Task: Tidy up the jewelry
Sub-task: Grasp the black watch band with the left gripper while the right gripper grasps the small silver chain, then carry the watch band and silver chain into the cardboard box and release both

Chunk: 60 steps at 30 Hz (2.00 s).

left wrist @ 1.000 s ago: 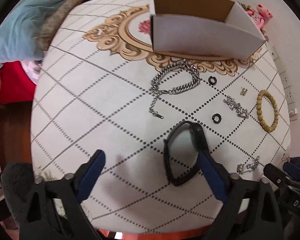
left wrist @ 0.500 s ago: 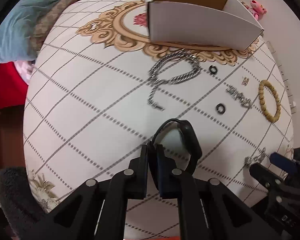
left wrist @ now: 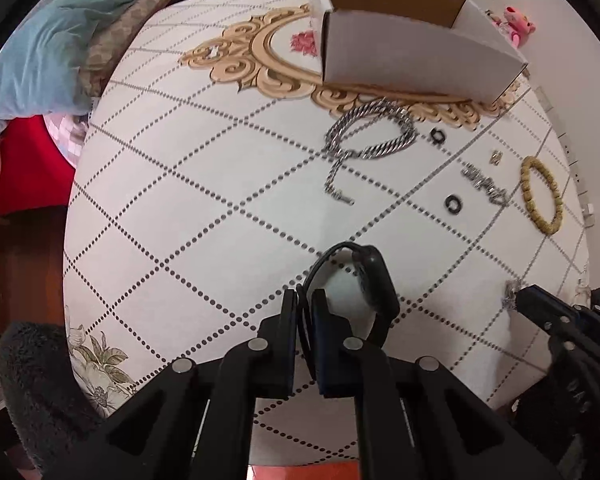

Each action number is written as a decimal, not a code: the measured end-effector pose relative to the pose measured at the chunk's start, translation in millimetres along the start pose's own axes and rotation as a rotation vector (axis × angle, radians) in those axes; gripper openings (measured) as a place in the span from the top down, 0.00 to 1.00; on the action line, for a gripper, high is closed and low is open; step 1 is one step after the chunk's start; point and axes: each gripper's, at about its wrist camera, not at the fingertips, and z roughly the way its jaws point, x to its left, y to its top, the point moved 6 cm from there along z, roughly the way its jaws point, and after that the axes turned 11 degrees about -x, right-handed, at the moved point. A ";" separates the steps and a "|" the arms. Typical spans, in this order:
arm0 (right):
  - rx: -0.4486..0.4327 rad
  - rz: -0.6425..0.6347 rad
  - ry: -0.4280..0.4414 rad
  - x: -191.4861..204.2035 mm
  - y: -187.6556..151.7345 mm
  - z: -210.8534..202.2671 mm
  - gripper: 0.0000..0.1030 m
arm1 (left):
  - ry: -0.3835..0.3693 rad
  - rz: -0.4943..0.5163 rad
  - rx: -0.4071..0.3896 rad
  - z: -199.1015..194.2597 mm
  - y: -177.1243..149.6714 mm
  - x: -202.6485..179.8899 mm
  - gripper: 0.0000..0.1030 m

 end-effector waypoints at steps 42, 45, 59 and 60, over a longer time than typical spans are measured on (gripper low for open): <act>-0.136 0.111 0.151 -13.6 58.6 -69.8 0.96 | -0.064 -0.096 0.037 26.2 12.1 -6.2 0.46; -0.129 0.121 0.140 -17.6 56.6 -66.4 0.96 | -0.044 -0.036 0.004 28.3 11.4 -16.0 0.57; -0.191 0.142 0.249 -12.0 102.5 -94.6 0.96 | -0.153 -0.029 -0.145 -37.8 72.9 -31.1 0.97; -0.201 0.137 0.258 -10.7 110.6 -96.9 0.96 | -0.166 -0.022 -0.168 -47.0 87.0 -35.0 0.97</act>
